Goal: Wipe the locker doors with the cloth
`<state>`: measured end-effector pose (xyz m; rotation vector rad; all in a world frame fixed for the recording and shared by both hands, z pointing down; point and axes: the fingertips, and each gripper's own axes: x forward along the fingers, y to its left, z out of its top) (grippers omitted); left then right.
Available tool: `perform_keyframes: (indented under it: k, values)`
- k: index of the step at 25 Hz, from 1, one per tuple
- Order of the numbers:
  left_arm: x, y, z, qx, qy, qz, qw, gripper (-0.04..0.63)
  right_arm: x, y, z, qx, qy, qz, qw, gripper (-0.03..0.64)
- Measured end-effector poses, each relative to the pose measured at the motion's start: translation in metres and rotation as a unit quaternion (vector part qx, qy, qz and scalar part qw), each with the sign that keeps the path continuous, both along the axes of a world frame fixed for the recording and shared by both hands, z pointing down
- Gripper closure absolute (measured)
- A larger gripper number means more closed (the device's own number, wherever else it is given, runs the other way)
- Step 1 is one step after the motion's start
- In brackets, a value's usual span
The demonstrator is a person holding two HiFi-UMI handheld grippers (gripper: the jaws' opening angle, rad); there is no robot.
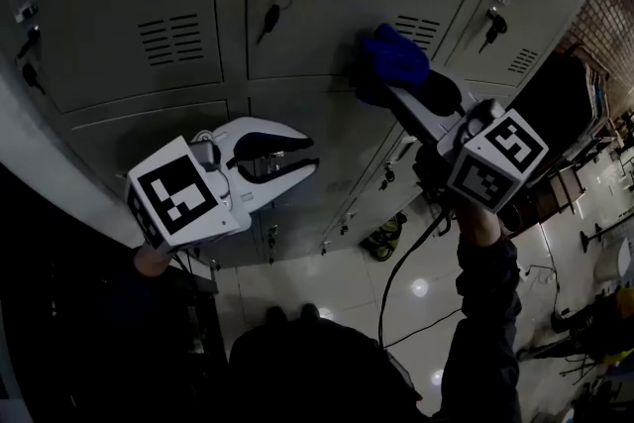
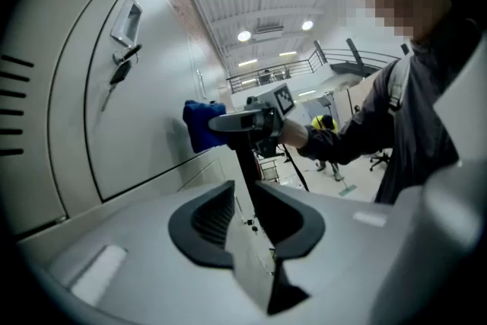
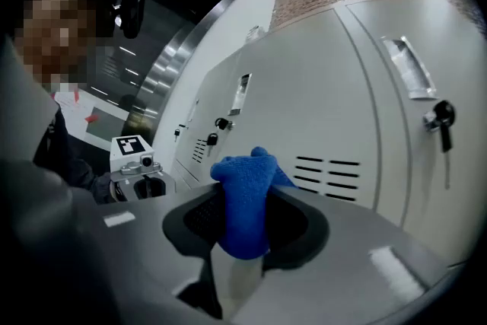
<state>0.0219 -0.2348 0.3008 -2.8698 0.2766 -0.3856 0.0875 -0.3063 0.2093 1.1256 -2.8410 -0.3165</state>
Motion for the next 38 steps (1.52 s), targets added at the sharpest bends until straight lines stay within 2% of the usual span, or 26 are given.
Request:
perform_keyframes:
  k: [8, 12, 15, 23, 30, 38]
  values:
    - [-0.025, 0.006, 0.014, 0.024, -0.027, -0.040, 0.9985, 0.538, -0.107, 0.006, 0.019, -0.018, 0.013, -0.110, 0.994, 0.494]
    - [-0.033, 0.008, 0.014, 0.029, -0.027, -0.049, 0.9980, 0.540, -0.135, -0.001, 0.026, -0.023, 0.027, -0.128, 0.991, 0.494]
    - [-0.035, 0.007, 0.015, 0.030, -0.024, -0.050, 0.9980, 0.540, -0.137, -0.005, 0.029, -0.026, 0.031, -0.131, 0.991, 0.494]
    - [-0.022, 0.001, 0.017, 0.025, -0.018, -0.038, 0.9988, 0.540, -0.089, -0.012, 0.030, -0.027, 0.027, -0.093, 0.995, 0.494]
    - [0.007, -0.005, 0.019, 0.019, -0.018, -0.007, 0.9996, 0.538, -0.011, -0.024, 0.036, -0.035, 0.015, -0.024, 0.999, 0.494]
    - [0.034, -0.007, 0.021, 0.015, -0.025, 0.014, 0.9995, 0.538, 0.073, -0.037, 0.039, -0.044, 0.003, 0.047, 0.998, 0.494]
